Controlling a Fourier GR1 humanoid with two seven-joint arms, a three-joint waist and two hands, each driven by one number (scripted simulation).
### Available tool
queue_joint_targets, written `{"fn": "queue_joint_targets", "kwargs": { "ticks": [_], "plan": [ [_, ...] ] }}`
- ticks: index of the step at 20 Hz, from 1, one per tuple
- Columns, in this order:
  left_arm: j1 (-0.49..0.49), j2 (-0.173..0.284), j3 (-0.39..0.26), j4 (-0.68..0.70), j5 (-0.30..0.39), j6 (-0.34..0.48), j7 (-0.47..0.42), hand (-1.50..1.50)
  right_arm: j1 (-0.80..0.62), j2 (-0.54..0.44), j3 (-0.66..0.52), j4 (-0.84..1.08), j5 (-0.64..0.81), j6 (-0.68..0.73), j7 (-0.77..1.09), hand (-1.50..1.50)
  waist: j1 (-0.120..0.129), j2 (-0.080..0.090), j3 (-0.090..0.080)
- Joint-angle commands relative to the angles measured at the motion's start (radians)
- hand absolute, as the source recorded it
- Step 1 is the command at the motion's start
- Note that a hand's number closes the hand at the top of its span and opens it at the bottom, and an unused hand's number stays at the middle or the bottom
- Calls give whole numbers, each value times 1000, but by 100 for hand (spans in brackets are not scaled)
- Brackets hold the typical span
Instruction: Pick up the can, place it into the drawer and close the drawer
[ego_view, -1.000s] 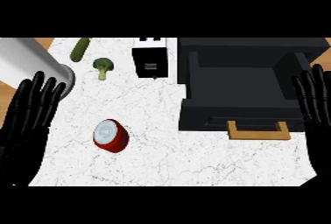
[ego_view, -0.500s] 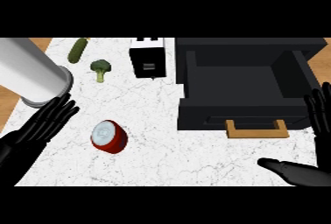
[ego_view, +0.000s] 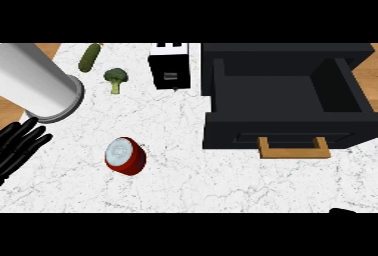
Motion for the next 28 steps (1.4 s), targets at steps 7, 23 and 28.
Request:
{"fn": "queue_joint_targets", "kwargs": {
  "ticks": [7,23,28],
  "plan": [
    [-40,54,120,63,245,16,169,-150,122,14,-91,1,-80,131,-102,-150,-3,0,0],
    [-155,-139,-80,124,140,167,289,-150,149,19,-218,-12,-174,246,-73,-150,-6,1,0],
    [-147,-219,-120,247,-22,95,179,-150,137,9,-264,0,-202,270,-61,-150,-7,2,-1]
  ]
}}
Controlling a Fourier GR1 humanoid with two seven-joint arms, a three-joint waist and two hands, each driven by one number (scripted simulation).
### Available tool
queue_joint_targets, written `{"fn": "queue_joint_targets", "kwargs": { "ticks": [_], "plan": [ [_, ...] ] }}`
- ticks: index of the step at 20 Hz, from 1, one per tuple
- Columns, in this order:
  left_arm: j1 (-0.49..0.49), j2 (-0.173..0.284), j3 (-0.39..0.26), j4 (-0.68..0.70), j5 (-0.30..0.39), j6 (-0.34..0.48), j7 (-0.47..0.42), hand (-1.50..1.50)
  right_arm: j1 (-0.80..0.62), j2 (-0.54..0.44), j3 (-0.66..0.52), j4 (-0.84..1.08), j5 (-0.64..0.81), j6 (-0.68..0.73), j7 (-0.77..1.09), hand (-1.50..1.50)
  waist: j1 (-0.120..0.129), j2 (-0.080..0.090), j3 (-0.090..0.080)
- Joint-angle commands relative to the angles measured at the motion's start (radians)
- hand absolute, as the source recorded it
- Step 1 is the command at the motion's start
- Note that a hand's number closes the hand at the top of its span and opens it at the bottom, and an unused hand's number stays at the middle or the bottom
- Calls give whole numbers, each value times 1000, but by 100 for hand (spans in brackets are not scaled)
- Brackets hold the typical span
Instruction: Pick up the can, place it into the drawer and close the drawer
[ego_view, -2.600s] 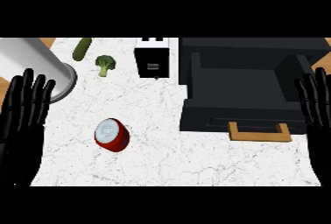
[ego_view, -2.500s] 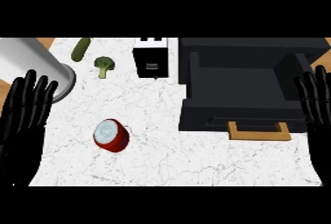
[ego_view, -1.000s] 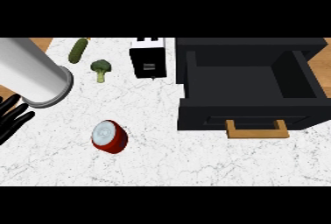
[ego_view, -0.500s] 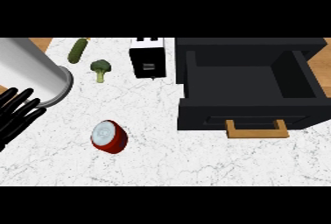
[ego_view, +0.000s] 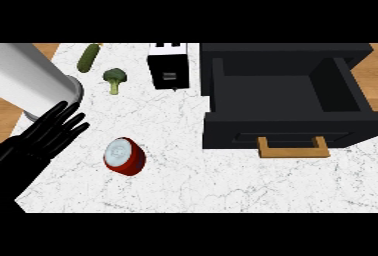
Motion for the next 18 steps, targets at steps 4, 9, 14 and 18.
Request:
{"fn": "queue_joint_targets", "kwargs": {
  "ticks": [4,9,14,18],
  "plan": [
    [-57,-69,-55,97,-149,-2,-38,-150,71,53,-45,-14,-15,90,-34,-150,-1,0,0],
    [-3,-177,-140,171,-350,2,-185,-150,48,8,-89,-79,-71,72,61,-150,-1,0,-1],
    [5,-130,-79,228,-331,-44,-195,-150,5,-29,-157,55,-68,139,9,-150,4,0,0],
    [-32,-153,-56,430,-455,-83,-402,-150,62,69,-117,-77,-57,133,49,-150,-1,1,-1]
  ]
}}
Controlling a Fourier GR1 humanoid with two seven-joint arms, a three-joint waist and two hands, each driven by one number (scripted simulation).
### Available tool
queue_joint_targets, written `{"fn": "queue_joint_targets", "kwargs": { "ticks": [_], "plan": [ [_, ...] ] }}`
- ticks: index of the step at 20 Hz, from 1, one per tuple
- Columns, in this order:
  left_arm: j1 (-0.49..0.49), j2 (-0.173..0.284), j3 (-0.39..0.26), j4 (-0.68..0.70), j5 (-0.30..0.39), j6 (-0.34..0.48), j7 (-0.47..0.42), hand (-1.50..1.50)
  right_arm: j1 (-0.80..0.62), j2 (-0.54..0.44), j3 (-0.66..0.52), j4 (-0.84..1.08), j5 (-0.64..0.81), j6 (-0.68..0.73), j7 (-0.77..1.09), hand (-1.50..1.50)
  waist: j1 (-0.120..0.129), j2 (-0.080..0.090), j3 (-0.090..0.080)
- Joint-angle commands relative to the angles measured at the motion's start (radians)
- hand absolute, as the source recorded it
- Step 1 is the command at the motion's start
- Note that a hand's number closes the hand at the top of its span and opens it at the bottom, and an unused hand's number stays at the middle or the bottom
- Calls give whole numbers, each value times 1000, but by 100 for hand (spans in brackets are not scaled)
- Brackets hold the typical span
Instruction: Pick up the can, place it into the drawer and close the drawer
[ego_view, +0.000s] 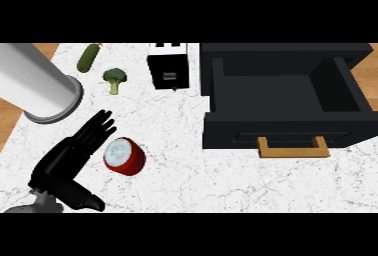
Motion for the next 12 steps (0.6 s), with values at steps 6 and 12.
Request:
{"fn": "queue_joint_targets", "kwargs": {
  "ticks": [6,12],
  "plan": [
    [-75,23,79,282,-118,-37,-231,-150,8,51,-41,-23,-12,49,8,-150,-2,1,0],
    [-106,14,64,458,-213,-30,-352,-150,-21,75,-38,-1,42,80,-7,-150,-1,1,0]
  ]
}}
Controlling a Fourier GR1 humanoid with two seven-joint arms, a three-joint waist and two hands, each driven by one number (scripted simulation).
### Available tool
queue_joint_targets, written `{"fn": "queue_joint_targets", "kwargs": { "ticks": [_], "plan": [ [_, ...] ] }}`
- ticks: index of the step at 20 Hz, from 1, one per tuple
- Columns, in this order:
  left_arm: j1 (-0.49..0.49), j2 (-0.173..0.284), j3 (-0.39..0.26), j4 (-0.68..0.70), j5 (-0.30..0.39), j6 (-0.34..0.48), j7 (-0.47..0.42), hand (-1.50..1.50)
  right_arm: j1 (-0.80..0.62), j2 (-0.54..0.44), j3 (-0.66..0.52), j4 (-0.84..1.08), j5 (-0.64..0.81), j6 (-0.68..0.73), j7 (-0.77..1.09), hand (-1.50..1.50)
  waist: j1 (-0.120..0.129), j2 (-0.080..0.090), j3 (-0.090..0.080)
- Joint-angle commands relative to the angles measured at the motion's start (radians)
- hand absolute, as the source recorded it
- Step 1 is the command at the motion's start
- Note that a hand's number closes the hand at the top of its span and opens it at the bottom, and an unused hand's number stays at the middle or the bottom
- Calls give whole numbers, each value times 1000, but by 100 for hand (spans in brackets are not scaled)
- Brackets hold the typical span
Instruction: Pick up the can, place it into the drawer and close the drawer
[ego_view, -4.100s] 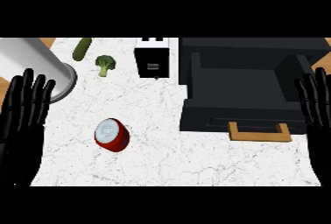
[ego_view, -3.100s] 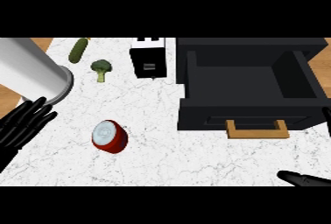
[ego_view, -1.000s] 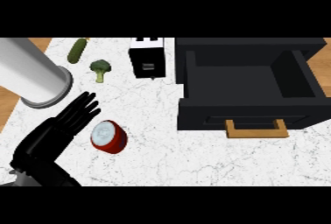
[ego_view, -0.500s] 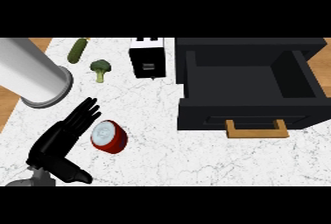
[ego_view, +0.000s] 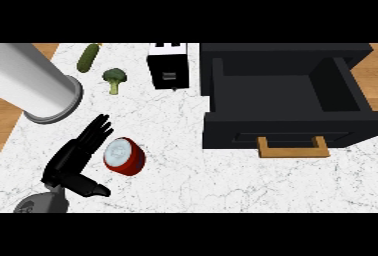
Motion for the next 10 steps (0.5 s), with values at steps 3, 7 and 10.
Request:
{"fn": "queue_joint_targets", "kwargs": {
  "ticks": [3,7,10],
  "plan": [
    [-67,21,7,265,-102,-29,-208,-150,-77,7,18,25,46,-19,21,-150,2,1,0],
    [-64,14,-2,253,-97,-27,-168,-150,5,20,-57,-2,-9,61,19,-150,1,-1,1],
    [-114,17,15,418,-131,-26,-283,-150,46,64,-72,15,-17,122,-40,-150,-5,0,0]
  ]
}}
